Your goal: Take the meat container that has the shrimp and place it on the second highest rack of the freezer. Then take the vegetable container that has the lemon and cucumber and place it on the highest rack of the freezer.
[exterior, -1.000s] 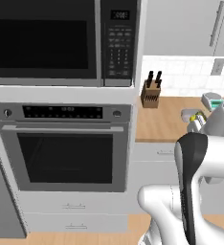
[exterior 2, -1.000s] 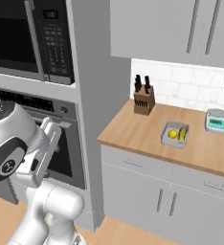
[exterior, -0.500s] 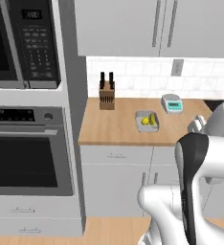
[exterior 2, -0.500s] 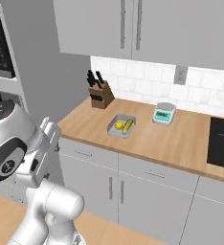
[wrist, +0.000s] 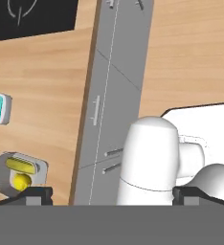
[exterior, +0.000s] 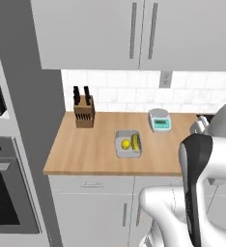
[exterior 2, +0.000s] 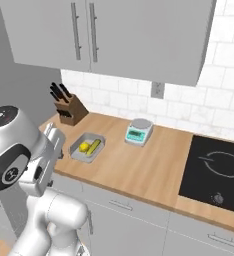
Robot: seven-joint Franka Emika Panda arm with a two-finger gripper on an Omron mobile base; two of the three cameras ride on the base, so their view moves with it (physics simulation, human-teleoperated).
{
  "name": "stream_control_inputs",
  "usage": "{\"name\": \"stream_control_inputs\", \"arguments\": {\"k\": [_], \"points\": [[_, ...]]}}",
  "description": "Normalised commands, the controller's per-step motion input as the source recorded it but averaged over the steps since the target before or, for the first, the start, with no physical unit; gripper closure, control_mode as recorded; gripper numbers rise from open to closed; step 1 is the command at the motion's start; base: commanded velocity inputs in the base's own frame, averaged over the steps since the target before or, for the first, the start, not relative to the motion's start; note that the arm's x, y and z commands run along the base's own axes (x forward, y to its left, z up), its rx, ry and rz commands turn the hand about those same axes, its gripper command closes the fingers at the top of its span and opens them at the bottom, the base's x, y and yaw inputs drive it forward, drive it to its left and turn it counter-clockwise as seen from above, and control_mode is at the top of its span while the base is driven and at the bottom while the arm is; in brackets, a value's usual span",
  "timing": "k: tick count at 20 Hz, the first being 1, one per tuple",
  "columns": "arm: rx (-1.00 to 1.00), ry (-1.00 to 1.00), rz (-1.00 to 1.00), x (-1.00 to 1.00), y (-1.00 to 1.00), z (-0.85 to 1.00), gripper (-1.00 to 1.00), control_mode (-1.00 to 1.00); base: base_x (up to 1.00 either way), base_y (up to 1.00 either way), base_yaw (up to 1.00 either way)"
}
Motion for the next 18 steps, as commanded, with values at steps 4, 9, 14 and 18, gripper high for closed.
{"name": "stream_control_inputs", "arguments": {"k": [4,9,14,18], "points": [[0.00,0.00,0.00,0.00,0.00,0.00,-1.00,1.00,0.76,0.00,0.01],[0.00,0.00,0.00,0.00,0.00,0.00,-1.00,1.00,0.42,0.00,0.01],[0.00,-0.24,0.00,0.01,0.03,-0.01,-1.00,-1.00,0.00,0.00,0.00],[0.00,-0.13,-0.03,0.35,0.61,-0.11,-1.00,-1.00,0.00,0.00,0.00]]}}
